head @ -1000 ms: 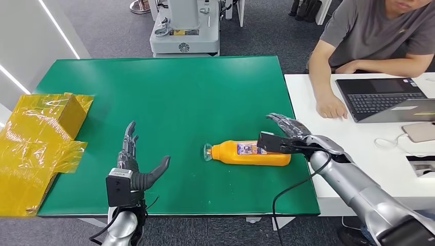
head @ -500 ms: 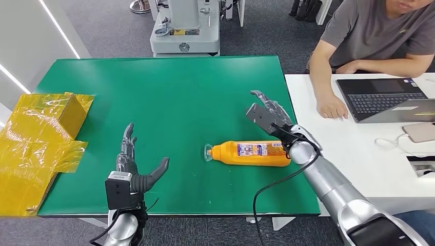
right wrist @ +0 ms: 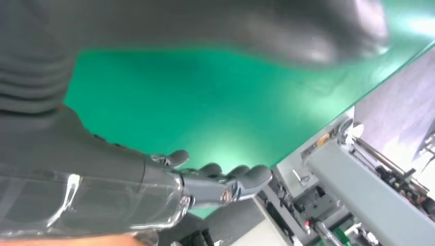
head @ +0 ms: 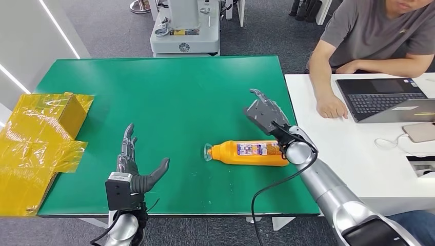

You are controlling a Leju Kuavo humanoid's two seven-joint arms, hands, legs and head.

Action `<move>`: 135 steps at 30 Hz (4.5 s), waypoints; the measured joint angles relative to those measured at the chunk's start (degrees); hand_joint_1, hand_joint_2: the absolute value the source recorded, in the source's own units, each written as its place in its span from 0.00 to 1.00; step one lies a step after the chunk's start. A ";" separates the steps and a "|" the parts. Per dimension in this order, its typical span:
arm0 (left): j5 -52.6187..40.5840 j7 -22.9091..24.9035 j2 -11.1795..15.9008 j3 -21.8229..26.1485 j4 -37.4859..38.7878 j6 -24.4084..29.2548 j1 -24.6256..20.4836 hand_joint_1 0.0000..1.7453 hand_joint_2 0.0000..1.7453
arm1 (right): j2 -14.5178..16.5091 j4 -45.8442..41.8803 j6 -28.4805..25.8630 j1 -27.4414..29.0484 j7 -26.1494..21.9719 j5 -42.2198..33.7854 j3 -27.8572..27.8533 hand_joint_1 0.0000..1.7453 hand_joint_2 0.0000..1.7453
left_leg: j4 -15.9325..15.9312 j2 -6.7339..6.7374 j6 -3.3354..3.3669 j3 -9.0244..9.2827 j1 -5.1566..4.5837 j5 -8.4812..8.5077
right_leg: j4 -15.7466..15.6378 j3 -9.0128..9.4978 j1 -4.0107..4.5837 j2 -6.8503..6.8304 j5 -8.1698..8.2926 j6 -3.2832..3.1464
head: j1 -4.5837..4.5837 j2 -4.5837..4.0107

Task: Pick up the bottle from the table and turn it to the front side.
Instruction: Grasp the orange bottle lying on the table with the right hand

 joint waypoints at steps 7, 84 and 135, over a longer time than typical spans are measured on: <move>-0.06 0.00 0.00 0.14 0.00 -0.09 0.01 0.00 1.00 | 0.09 0.50 0.17 -0.33 0.19 0.73 0.15 0.00 1.00 | 0.00 -0.01 0.00 -0.02 -0.01 0.00 | -0.01 0.00 0.00 0.00 0.00 0.00 | 0.00 0.00; -0.35 1.99 0.04 0.31 0.20 -2.43 -1.31 0.00 1.00 | -8.81 7.72 21.68 -4.82 6.09 10.59 18.74 0.00 1.00 | 0.04 0.00 0.00 0.00 0.00 0.00 | -0.02 0.00 0.00 0.01 0.00 0.00 | -0.01 0.00; 13.17 -0.43 -0.61 1.47 0.15 -15.05 -1.20 0.00 1.00 | 2.65 -1.67 -16.73 6.76 -6.99 11.16 4.15 1.00 1.00 | 0.06 0.00 0.01 -0.06 0.01 0.00 | 0.00 -0.03 0.01 0.01 0.03 0.03 | 0.00 0.00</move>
